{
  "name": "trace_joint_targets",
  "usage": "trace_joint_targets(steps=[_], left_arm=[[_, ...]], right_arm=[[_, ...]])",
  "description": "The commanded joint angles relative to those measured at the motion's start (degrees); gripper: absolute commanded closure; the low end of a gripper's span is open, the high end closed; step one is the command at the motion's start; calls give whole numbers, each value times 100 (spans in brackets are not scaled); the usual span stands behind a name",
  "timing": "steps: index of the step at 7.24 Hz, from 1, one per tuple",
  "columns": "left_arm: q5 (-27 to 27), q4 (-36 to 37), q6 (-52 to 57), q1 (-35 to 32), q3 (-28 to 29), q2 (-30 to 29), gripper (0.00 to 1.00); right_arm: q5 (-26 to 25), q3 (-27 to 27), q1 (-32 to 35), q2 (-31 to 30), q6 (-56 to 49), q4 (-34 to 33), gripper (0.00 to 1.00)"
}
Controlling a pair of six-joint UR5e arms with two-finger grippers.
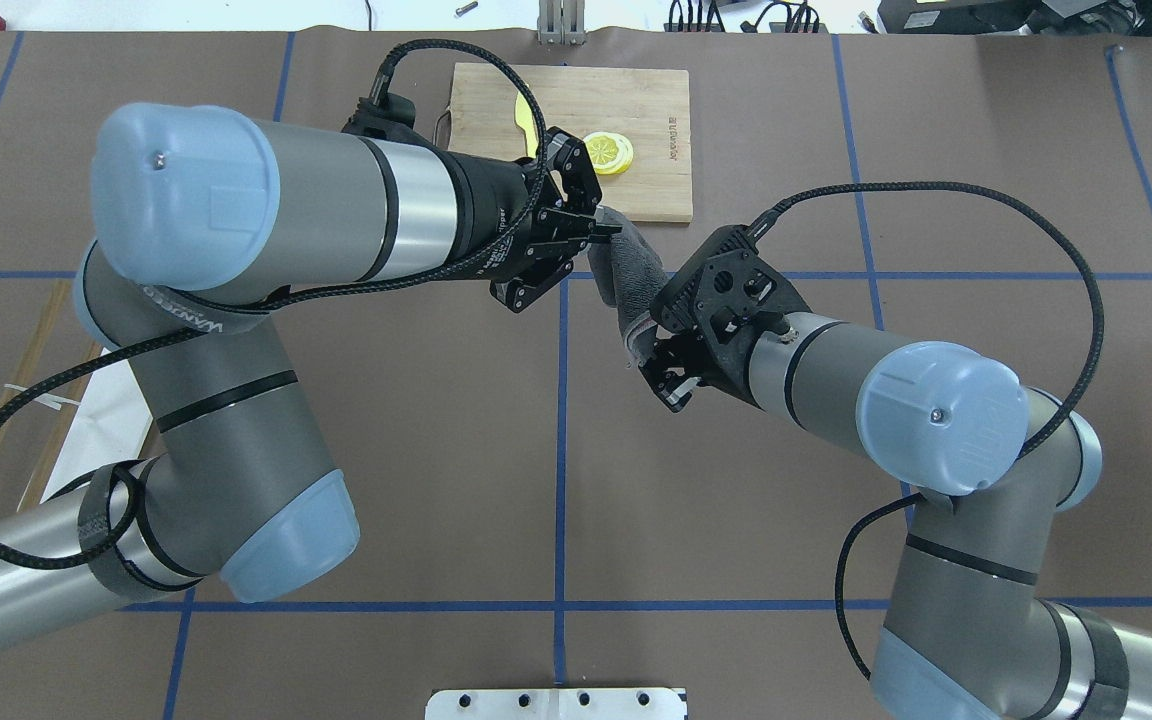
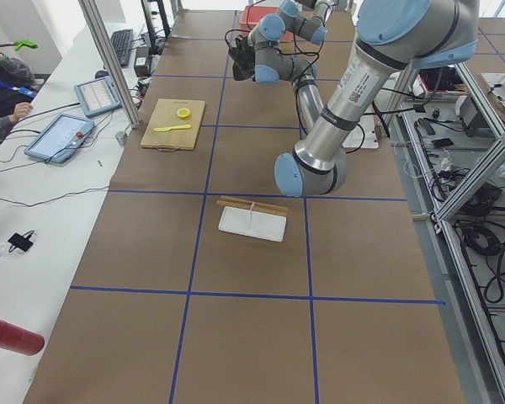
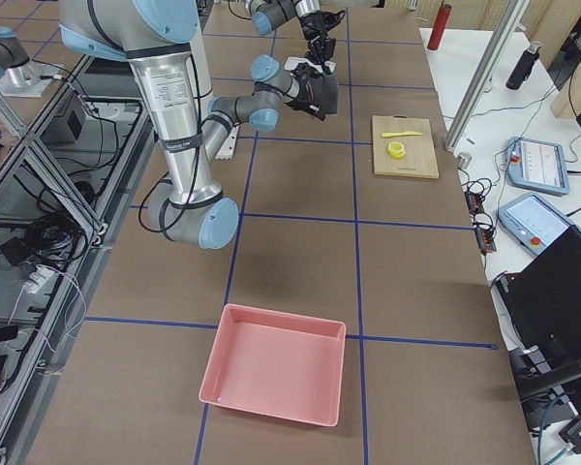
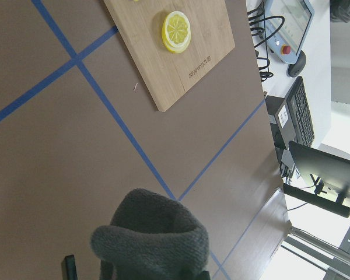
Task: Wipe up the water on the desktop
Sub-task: 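Grasp the towel with the right gripper next to the left gripper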
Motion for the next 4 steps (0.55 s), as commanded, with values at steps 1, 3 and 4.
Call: trace_joint_targets(steps=[1, 3, 4], left_arm=[[0, 0, 27, 4, -1, 10, 100], [0, 0, 71, 4, 8, 19, 100], [-9, 0, 88, 4, 8, 11, 100]], right_arm=[[-80, 0, 7, -5, 0, 0, 84], [-80, 0, 25, -13, 0, 0, 100], [-72, 70, 33, -57, -9, 0, 100]])
